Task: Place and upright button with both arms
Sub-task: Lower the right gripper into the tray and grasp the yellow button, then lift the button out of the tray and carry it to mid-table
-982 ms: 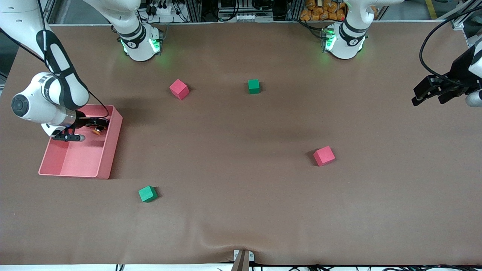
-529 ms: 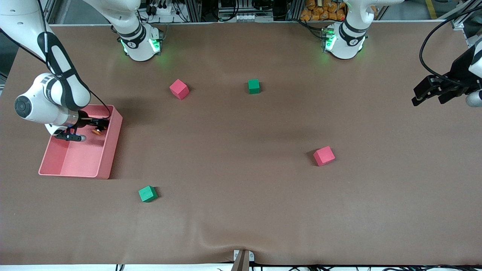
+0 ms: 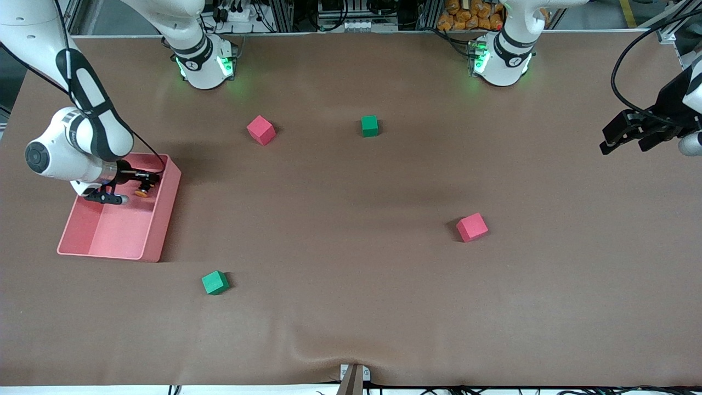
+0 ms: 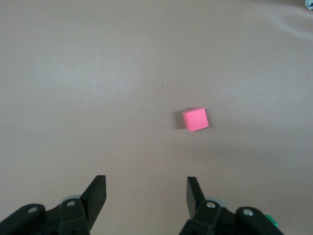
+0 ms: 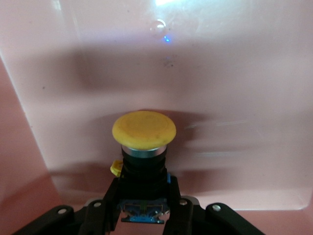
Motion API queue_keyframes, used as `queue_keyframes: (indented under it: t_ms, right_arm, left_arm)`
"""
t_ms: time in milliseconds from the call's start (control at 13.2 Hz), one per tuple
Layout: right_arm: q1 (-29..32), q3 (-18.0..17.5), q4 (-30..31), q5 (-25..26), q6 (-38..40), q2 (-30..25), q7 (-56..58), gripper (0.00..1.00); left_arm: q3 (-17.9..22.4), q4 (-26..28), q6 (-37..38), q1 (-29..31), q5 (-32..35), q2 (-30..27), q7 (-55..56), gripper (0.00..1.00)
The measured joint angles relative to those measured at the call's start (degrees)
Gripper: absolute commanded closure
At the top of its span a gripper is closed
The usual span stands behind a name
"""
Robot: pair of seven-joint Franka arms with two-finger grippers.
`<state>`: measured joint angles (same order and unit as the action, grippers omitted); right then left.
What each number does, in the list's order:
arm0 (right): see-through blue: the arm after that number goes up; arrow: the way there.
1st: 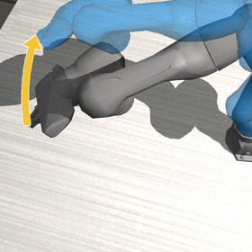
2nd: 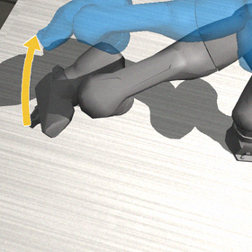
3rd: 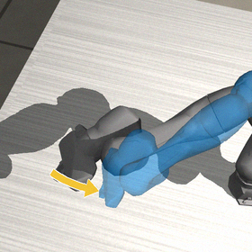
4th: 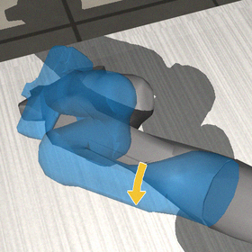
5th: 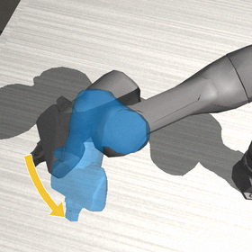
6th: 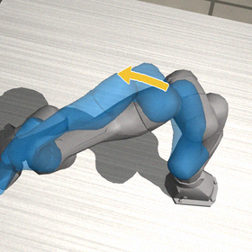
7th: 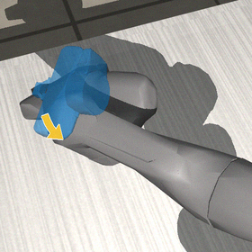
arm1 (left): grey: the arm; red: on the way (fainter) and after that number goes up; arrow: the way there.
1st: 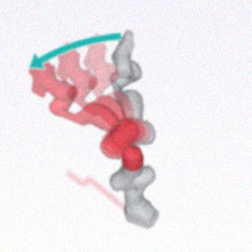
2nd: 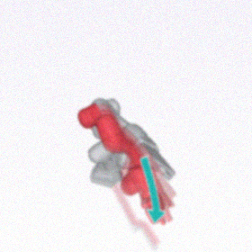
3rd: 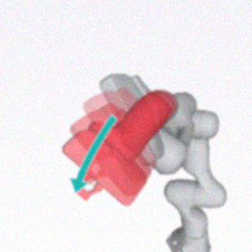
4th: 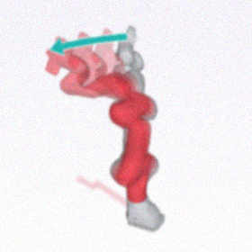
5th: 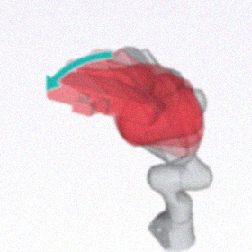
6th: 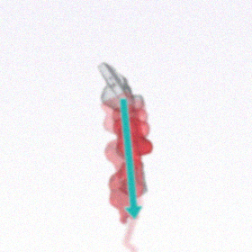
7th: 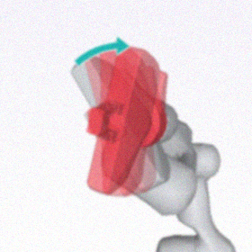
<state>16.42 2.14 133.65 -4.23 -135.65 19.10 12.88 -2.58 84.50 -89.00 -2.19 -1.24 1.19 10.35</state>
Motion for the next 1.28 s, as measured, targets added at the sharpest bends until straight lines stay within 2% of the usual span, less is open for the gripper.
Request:
queue_keyframes:
  t_ms: [302,831,1058,1285]
  right_arm:
    - [0.0,-0.1,-1.7,0.0,1.5,0.0,2.1,0.94]
    - [-0.3,-0.3,-14.4,0.0,10.3,-0.8,17.3,0.92]
    - [-4.2,-0.7,-22.5,0.5,19.9,-0.9,19.8,0.92]
    - [-11.0,-1.0,-26.7,1.2,23.5,-0.9,20.0,0.92]
  left_arm:
    - [0.0,0.0,0.0,0.0,0.0,0.0,0.0,0.26]
    - [0.0,0.1,0.0,0.0,0.0,0.0,0.0,0.26]
    - [0.0,0.1,0.0,0.0,0.0,0.0,0.0,0.26]
    - [0.0,0.1,0.0,0.0,0.0,0.0,0.0,0.26]
